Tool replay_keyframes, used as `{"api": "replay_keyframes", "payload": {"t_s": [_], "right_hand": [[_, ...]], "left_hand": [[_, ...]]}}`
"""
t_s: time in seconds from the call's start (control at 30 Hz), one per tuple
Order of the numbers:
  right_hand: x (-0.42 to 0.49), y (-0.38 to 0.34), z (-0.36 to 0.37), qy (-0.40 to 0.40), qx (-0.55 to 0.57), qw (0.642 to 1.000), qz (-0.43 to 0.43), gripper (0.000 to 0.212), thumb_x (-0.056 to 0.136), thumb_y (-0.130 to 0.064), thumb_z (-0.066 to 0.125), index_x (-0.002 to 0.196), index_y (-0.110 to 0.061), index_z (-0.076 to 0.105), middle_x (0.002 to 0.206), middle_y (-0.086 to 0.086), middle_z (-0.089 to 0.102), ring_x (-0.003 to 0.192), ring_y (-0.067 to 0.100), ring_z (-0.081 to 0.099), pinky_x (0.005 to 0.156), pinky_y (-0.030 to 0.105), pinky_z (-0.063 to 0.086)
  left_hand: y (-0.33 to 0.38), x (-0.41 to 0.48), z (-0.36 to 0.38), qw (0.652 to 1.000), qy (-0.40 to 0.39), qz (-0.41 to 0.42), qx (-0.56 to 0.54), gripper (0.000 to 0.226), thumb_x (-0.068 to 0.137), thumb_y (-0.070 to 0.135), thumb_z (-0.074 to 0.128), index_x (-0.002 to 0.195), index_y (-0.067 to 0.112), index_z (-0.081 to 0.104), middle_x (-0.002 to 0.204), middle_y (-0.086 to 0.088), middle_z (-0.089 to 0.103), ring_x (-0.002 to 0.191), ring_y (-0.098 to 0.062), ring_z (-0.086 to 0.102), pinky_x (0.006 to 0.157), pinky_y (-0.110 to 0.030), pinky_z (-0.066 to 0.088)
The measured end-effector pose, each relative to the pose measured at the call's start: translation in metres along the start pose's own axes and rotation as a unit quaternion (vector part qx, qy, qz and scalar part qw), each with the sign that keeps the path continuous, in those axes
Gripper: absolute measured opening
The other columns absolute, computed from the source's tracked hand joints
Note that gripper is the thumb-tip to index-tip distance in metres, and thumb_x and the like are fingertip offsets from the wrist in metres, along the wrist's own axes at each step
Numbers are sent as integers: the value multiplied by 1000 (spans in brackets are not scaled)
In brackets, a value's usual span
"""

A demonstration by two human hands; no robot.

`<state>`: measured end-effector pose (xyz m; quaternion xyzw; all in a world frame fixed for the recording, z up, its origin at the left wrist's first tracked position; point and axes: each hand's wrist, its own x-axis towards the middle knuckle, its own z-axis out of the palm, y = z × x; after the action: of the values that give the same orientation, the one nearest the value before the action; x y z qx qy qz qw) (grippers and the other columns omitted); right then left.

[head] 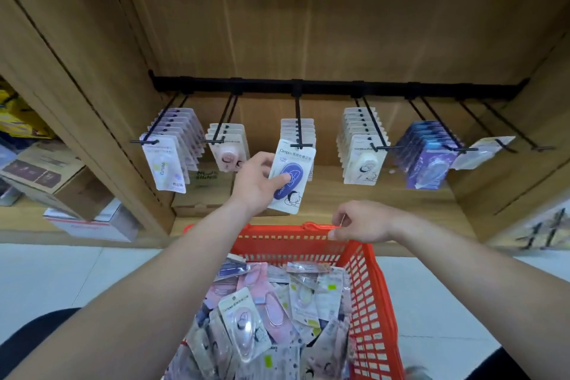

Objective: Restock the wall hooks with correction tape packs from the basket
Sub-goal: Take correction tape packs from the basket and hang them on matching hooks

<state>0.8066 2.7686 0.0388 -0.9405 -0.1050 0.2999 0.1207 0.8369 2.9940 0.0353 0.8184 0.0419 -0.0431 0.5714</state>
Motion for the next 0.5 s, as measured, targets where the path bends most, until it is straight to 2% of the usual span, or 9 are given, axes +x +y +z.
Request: {"api": "replay_keyframes", "payload": {"t_s": [0.17,0.27,0.33,0.5], "right_hand": [[6,-2,1,-1,12,1000,-8,44,94,-52,66,124,-20,63,112,-4,67,103,18,64,91,32,52],[6,-3,4,-15,9,1000,-7,46,95,-52,65,127,-20,62,121,-1,68,106,18,64,94,33,51],[8,-4,7,-26,1,1000,-5,48,96,-53,64,129,-19,61,123,-1,68,104,17,61,90,30,49],[11,-4,10,-28,-3,1000,4,49,95,-55,63,129,-19,61,121,1,71,109,21,64,92,33,50]], "left_hand": [[-1,7,5,1000,12,1,-17,27,92,15,76,108,30,60,101,-4,75,93,-20,74,75,-47,65],[-2,7,8,1000,-1,-3,-31,28,92,13,76,113,26,62,100,-5,76,92,-19,75,75,-45,65],[-2,7,10,999,-2,-1,-32,29,92,15,76,116,24,63,100,-4,76,90,-17,75,74,-44,65],[-6,10,13,999,-1,-9,-41,27,93,15,74,115,27,64,103,-2,76,91,-17,76,76,-45,65]]}}
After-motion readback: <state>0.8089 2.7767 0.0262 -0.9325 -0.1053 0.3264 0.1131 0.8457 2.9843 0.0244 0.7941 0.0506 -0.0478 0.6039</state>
